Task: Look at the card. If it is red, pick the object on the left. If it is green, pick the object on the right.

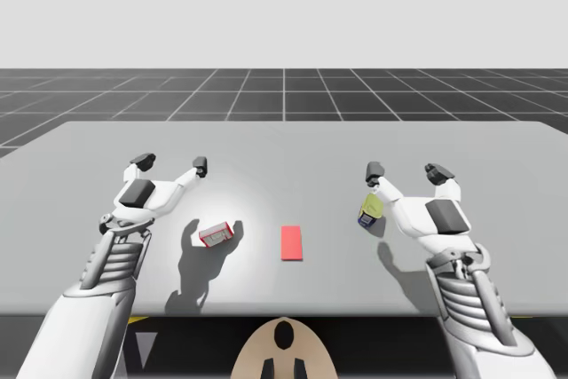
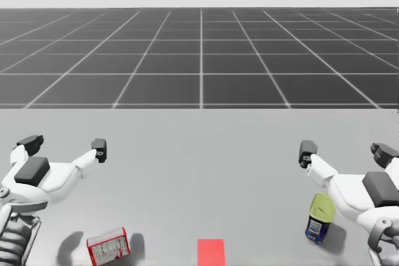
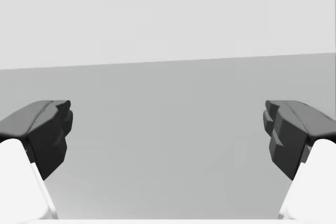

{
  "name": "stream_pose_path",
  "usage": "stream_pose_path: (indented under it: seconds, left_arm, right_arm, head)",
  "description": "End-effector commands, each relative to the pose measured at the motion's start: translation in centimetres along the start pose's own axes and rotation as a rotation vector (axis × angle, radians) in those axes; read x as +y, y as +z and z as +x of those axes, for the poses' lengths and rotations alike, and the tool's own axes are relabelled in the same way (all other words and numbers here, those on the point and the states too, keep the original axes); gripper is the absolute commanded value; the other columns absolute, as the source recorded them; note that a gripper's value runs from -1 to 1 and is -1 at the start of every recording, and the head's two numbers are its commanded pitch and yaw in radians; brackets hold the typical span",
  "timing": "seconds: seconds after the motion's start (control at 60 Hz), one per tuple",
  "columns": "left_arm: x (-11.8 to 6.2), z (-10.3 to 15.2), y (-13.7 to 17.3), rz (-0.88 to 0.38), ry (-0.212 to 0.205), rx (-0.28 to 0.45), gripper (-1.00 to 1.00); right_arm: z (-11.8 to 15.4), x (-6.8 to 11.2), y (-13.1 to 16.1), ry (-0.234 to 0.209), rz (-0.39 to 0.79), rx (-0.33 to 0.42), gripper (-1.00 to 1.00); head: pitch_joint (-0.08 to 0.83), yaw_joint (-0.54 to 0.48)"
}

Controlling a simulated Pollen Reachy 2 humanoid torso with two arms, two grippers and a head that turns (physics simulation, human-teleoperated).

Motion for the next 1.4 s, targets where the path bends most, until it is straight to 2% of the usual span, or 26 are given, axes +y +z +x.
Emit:
stream_pose_path:
  seconds: [0.017,0.317,0.55,0.8,0.967,1.233,1.4]
  left_arm:
    - [-0.04,-0.03,0.0,-0.004,-0.006,-0.001,-1.0]
    - [-0.06,0.16,0.09,-0.005,0.0,-0.002,-1.0]
    - [-0.06,0.4,0.24,-0.011,-0.001,-0.008,-1.0]
    - [0.03,0.67,0.36,-0.009,0.003,-0.014,-1.0]
    - [0.11,0.84,0.42,-0.016,0.022,-0.009,-1.0]
    - [0.12,0.78,0.38,-0.019,0.028,-0.001,-1.0]
    - [0.15,0.83,0.42,-0.025,0.046,0.004,-1.0]
  right_arm:
    - [-0.24,0.2,-0.02,-0.005,-0.007,0.006,-1.0]
    - [-0.09,0.12,0.0,0.01,-0.016,-0.001,-1.0]
    - [-0.24,0.12,-0.04,0.015,-0.022,0.002,-1.0]
    - [-0.26,0.22,-0.09,0.021,-0.017,0.001,-1.0]
    - [-0.23,0.19,-0.08,0.023,-0.02,-0.002,-1.0]
    - [-0.19,0.28,0.01,0.019,-0.019,-0.004,-1.0]
    - [-0.22,0.33,-0.02,0.017,-0.021,-0.007,-1.0]
  head:
    - [0.424,0.0]
    - [0.658,0.01]
    - [0.779,-0.01]
    - [0.778,-0.01]
    - [0.771,0.0]
    - [0.759,0.15]
    - [0.749,0.26]
